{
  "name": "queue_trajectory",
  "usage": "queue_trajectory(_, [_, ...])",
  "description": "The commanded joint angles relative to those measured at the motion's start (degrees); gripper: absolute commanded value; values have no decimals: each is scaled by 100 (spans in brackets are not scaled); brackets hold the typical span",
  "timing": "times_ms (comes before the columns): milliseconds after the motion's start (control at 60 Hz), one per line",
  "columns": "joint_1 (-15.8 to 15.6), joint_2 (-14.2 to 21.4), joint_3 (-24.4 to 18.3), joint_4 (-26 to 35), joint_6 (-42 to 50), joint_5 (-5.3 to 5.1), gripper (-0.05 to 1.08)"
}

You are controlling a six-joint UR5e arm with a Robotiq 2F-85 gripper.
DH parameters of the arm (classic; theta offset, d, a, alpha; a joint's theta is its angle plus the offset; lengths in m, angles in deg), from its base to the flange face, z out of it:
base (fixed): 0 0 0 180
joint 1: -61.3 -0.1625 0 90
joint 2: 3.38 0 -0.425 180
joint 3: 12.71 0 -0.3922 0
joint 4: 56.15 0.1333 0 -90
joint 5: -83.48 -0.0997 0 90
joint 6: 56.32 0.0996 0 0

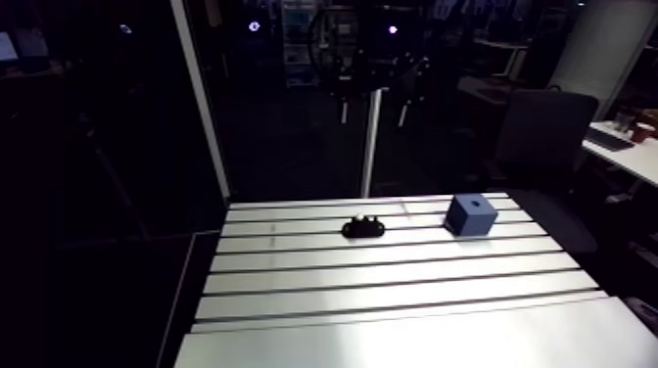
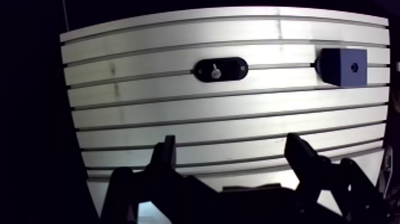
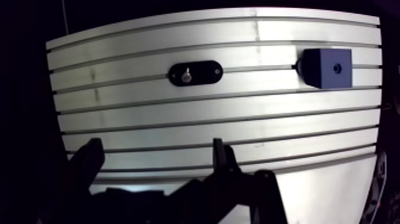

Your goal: Pick up the M10 bolt and insert it into the hex recess until seated.

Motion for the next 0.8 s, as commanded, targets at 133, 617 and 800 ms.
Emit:
queue_trajectory(133, [2, -64, 607, -962, 364, 12, 0])
queue_trajectory(617, [54, -481, 1216, -1906, 451, 39, 5])
queue_trajectory(800, [47, -710, 1277, -2152, 435, 31, 17])
